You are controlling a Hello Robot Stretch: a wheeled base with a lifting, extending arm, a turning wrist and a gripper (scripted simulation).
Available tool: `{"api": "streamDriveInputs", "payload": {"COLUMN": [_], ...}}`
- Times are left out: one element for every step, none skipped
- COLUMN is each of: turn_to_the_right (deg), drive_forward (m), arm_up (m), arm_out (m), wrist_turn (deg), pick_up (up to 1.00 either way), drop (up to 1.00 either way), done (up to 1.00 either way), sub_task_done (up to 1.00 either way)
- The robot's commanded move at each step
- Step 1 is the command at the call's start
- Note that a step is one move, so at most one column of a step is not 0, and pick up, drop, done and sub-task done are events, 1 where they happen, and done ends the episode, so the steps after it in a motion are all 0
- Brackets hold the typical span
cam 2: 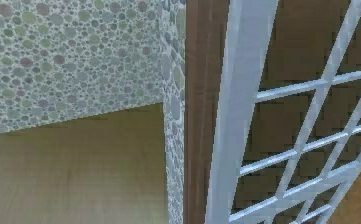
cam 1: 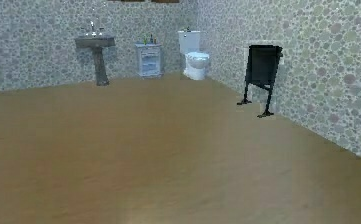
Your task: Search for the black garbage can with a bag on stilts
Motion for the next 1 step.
{"api": "streamDriveInputs", "payload": {"turn_to_the_right": [0.0], "drive_forward": [0.4], "arm_up": [0.0], "arm_out": [0.0], "wrist_turn": [0.0], "pick_up": [0.0], "drop": [0.0], "done": [0.0], "sub_task_done": [0.0]}}
